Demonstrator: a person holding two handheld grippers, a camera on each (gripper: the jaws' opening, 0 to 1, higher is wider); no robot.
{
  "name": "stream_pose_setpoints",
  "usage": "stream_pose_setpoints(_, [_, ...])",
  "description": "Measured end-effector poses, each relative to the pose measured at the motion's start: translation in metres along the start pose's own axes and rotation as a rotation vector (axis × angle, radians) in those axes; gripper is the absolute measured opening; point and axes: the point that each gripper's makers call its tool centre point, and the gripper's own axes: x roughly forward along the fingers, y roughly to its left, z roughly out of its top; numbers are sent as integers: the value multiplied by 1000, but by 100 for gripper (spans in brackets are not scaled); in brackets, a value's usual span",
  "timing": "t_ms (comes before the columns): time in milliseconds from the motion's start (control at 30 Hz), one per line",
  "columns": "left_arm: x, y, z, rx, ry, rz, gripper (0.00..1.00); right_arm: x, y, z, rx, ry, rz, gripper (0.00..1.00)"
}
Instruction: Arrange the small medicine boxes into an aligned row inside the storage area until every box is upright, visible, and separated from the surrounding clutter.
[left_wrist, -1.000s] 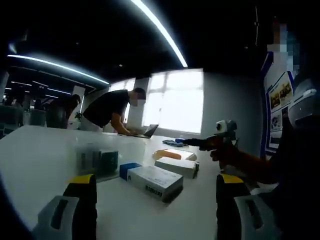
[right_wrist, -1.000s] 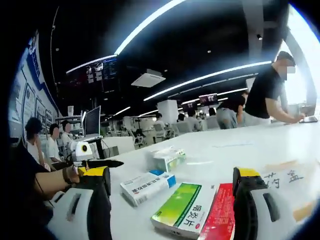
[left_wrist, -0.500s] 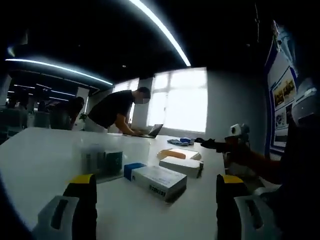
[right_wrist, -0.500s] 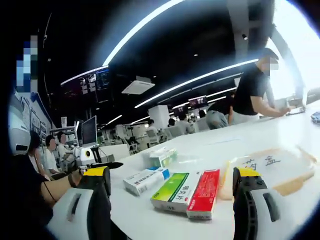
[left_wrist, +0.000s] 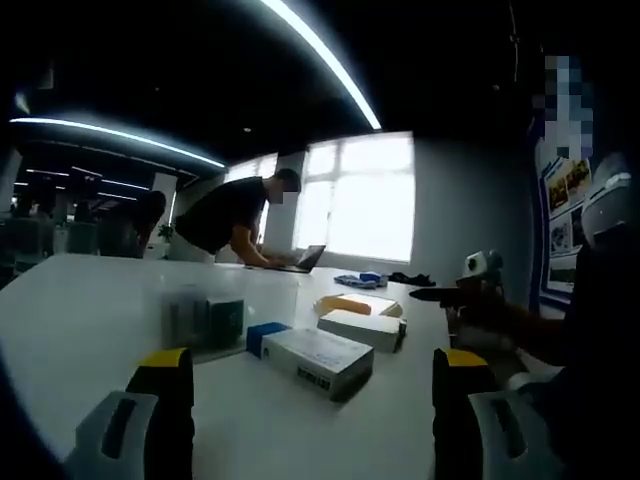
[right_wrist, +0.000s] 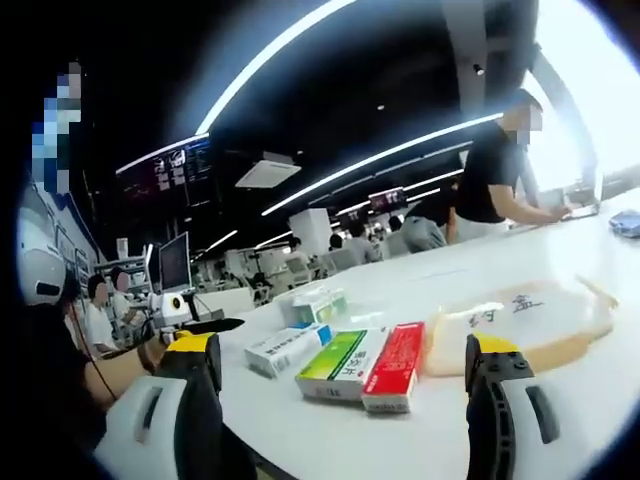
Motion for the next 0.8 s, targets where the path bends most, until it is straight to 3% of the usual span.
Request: stream_pose_setpoints(800, [3, 1, -4, 16, 30, 9, 100, 4, -3, -6, 7, 21, -10, 100])
